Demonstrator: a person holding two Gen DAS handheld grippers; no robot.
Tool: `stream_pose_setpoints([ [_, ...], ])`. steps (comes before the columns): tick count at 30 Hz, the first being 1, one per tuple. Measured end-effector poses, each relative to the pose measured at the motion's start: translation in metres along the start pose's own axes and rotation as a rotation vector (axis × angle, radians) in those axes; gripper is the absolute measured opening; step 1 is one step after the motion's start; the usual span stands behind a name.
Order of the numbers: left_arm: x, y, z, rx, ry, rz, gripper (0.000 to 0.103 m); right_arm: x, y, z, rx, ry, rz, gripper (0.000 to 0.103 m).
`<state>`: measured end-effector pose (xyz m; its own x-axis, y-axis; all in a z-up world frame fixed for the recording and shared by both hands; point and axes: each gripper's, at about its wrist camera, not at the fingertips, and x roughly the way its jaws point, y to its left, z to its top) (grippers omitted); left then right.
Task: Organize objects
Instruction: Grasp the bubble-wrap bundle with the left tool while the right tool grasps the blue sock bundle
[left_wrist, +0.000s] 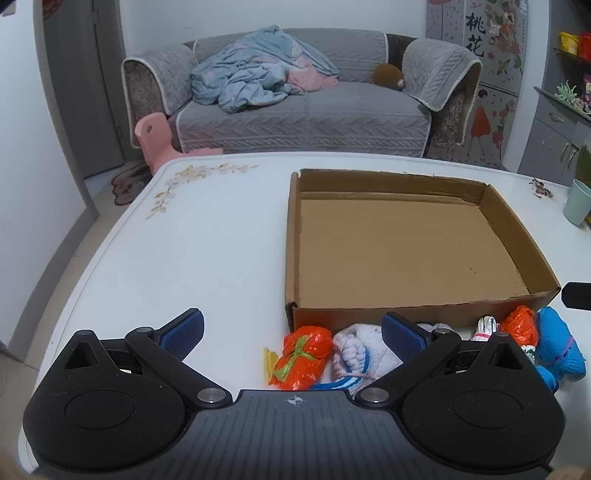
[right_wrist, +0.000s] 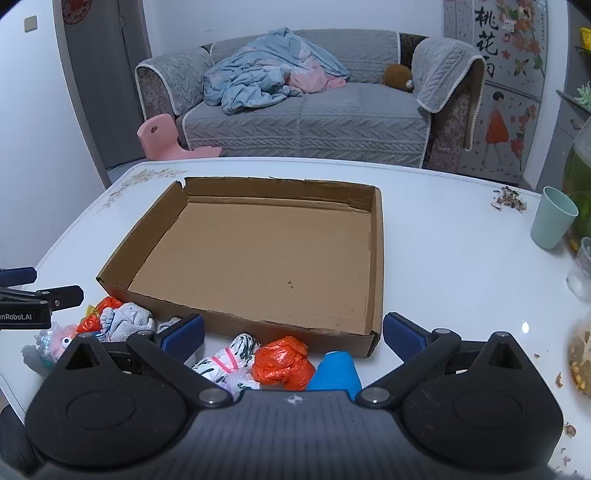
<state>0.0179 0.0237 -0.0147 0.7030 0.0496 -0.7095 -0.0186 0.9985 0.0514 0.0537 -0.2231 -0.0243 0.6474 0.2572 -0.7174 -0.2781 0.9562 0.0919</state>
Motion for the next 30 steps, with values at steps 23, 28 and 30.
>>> stream_pose_setpoints([
  [23, -0.012, 0.041, -0.032, -0.049, 0.011, 0.039, 0.103, -0.002, -0.005, -0.013, -0.086, 0.041, -0.005, 0.102],
  [28, -0.018, 0.071, -0.063, -0.119, 0.032, 0.091, 0.103, 0.001, -0.014, -0.027, -0.114, 0.067, 0.006, 0.102],
  [30, -0.016, 0.080, -0.072, -0.157, 0.052, 0.090, 0.103, 0.004, -0.019, -0.033, -0.120, 0.079, 0.010, 0.102],
])
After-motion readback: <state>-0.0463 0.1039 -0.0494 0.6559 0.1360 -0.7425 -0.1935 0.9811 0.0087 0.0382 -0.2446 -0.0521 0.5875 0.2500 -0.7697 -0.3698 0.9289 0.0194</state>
